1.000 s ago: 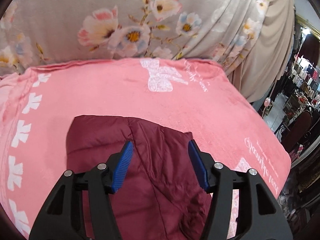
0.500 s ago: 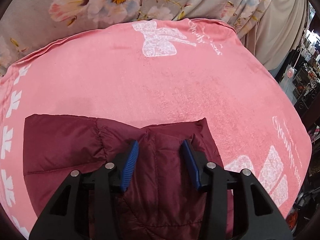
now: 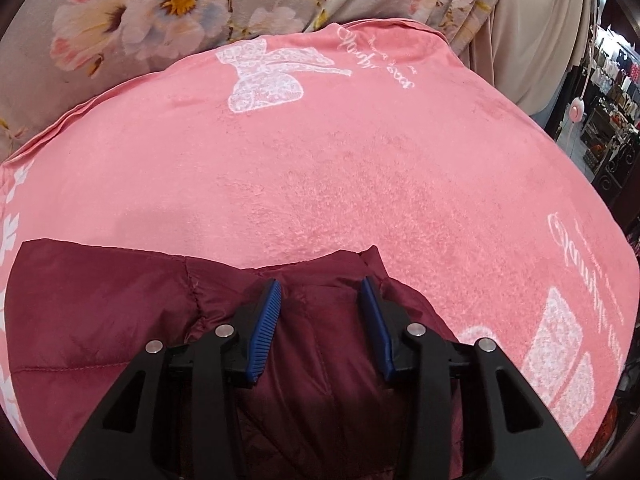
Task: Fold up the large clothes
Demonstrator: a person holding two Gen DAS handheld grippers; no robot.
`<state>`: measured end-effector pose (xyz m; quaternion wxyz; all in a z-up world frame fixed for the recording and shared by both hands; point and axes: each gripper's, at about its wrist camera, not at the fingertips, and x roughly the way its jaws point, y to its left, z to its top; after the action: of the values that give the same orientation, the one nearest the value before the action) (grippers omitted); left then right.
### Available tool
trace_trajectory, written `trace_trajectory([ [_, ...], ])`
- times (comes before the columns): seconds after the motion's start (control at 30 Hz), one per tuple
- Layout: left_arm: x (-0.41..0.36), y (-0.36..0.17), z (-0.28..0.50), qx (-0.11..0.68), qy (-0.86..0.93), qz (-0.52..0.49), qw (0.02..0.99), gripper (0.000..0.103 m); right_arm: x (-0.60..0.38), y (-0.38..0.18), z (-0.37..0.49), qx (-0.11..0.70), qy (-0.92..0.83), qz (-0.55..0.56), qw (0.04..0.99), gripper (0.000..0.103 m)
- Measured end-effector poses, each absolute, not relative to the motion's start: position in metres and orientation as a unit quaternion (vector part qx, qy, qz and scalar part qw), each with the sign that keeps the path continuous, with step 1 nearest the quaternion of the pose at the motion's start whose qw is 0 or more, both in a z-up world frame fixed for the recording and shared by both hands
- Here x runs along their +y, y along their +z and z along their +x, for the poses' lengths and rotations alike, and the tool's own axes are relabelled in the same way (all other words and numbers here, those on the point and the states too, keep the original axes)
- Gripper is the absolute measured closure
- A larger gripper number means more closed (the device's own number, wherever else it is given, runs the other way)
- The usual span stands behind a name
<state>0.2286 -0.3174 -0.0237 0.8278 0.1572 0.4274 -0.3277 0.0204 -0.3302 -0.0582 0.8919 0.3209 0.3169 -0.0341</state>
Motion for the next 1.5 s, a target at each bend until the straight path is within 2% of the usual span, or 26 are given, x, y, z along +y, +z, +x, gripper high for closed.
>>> trace_trajectory([
  [0.53, -0.322, -0.047, 0.230, 0.410, -0.321, 0.178, 0.835, 0.063, -0.330, -0.056, 0.032, 0.347, -0.042, 0.314, 0.883, 0.093],
  [1.4, -0.328, -0.054, 0.226, 0.388, -0.301, 0.200, 0.848, 0.063, -0.322, -0.056, 0.033, 0.354, -0.055, 0.297, 0.885, 0.094],
  [1.5, -0.325, -0.051, 0.229, 0.391, -0.309, 0.186, 0.847, 0.062, -0.325, -0.057, 0.031, 0.345, -0.045, 0.305, 0.886, 0.090],
])
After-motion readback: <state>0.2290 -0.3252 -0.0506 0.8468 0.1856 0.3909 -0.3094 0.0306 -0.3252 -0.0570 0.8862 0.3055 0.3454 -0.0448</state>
